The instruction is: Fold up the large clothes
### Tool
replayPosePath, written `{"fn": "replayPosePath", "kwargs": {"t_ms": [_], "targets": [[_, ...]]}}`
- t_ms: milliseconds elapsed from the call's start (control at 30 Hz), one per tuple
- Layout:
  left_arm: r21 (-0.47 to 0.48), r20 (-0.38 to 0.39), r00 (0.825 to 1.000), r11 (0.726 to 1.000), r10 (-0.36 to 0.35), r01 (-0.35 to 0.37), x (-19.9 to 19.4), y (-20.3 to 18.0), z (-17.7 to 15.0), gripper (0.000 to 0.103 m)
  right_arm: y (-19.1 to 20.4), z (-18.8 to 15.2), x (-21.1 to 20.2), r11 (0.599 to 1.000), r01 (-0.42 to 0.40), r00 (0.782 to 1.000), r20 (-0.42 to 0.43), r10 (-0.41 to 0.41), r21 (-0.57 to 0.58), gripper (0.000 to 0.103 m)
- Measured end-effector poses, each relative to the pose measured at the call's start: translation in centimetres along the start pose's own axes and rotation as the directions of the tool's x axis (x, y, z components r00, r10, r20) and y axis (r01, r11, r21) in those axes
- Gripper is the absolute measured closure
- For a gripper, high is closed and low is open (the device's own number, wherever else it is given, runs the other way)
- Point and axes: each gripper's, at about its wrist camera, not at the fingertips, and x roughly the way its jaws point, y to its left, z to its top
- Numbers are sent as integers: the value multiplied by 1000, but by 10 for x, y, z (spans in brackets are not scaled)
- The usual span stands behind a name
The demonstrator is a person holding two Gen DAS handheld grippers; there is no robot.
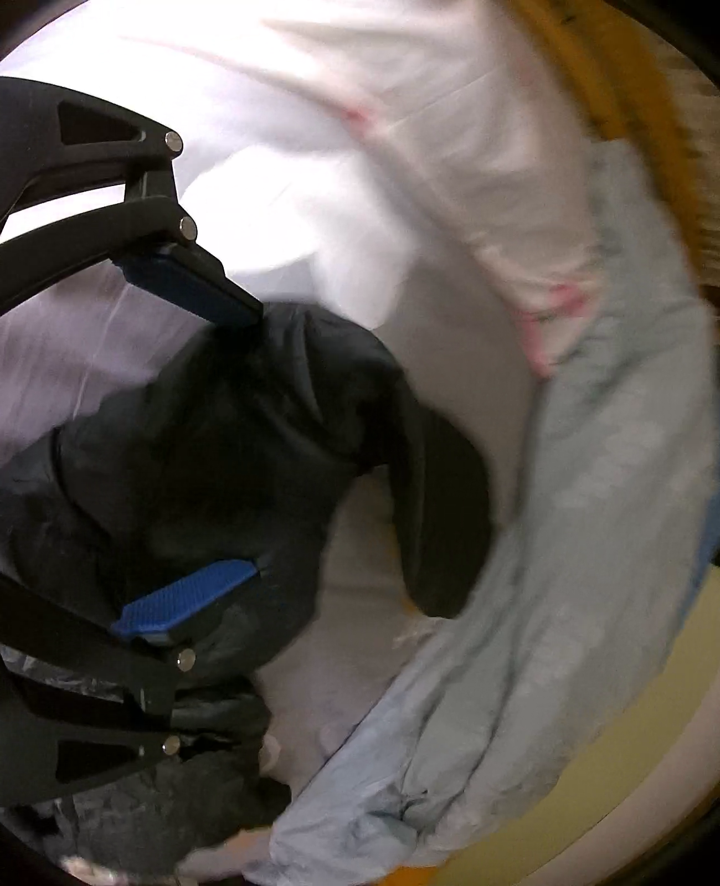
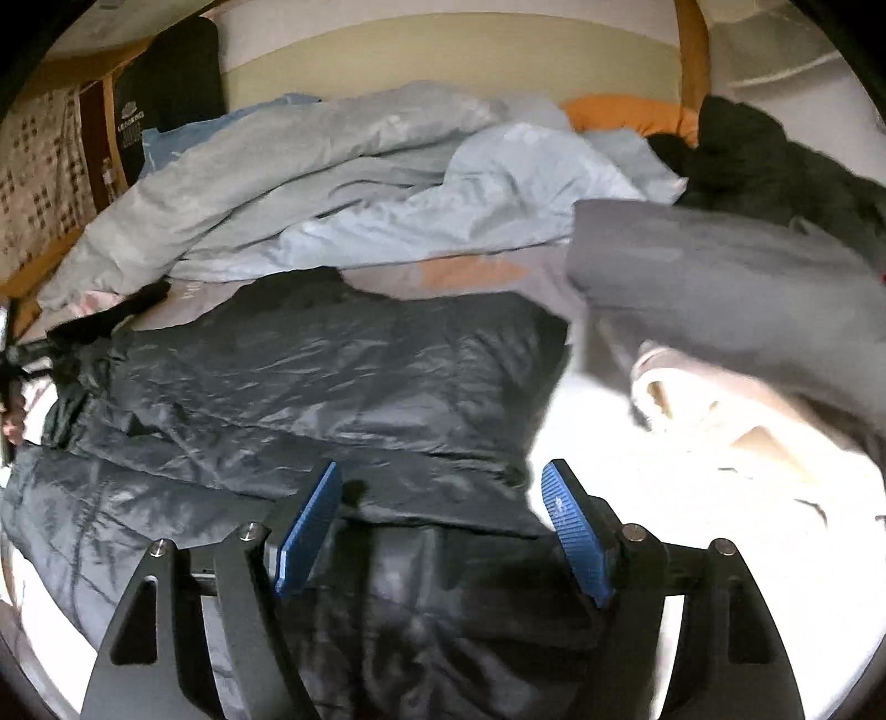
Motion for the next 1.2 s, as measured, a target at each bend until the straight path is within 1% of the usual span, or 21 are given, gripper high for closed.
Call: {"fn": "replayPosePath", "kwargs": {"t_ms": [67,133,167,233,300,333,400,533,600,633,700,767,800,833,867,900,967,1000,1100,1133,1200], "targets": [[-33,-28,999,999,-38,37,9,7,-5,21,9,-4,-1,1000,7,1000,-1,-7,-30,27],[-36,7,999,998,-54,54,4,11,-10,66,15,-6,-5,999,8,1000,11,-7,-49,27],[-26,11,998,997,-69,69,0,9,-10,95,17,-7,-7,998,5,1000,17,-4,-56,27],[11,101,987,993,-122,121,-29,-2,-12,95,22,-7,-11,998,11,999,31,-9,-69,27],[96,215,959,981,-186,169,-70,-24,-16,95,22,-7,-14,997,19,999,38,-17,-71,27],[138,243,942,970,-231,202,-88,-34,-20,95,22,-8,-15,998,19,999,37,-17,-65,27],[246,262,907,932,-329,267,-126,-64,-37,95,21,-7,-16,999,15,999,32,-13,-52,27],[397,210,871,853,-445,340,-168,-118,-92,91,20,-7,-17,999,10,1000,22,-9,-34,27],[434,170,867,825,-469,361,-172,-139,-125,79,21,-8,-19,999,16,1000,27,-15,-35,27],[454,144,871,814,-469,363,-170,-148,-141,74,21,-8,-21,999,16,999,28,-15,-37,27],[504,109,903,806,-416,311,-163,-167,-171,60,21,-9,-23,999,12,1000,27,-11,-36,27],[546,105,914,791,-393,277,-160,-173,-193,55,20,-9,-25,999,18,999,33,-17,-35,27],[559,106,917,785,-385,265,-161,-175,-198,48,19,-9,-26,999,27,999,37,-26,-36,27],[560,125,921,792,-369,242,-164,-174,-198,44,18,-9,-26,999,28,999,36,-27,-35,27],[542,185,931,823,-316,172,-170,-173,-198,33,16,-9,-26,999,26,999,33,-25,-32,27],[507,264,928,856,-261,97,-176,-170,-192,28,14,-9,-27,999,26,999,30,-25,-26,27],[444,347,897,891,-273,99,-193,-158,-190,27,11,-9,-27,1000,26,999,28,-26,-13,27],[407,365,888,906,-280,118,-198,-149,-182,26,9,-9,-26,1000,26,999,24,-25,-8,27],[340,397,884,934,-248,109,-198,-124,-158,25,4,-9,-23,1000,26,1000,9,-26,14,27],[322,406,887,943,-218,85,-194,-117,-150,25,3,-9,-23,1000,17,1000,2,-17,24,27],[281,380,909,958,-169,61,-175,-105,-130,25,4,-9,-23,1000,-6,1000,-3,6,30,27]]}}
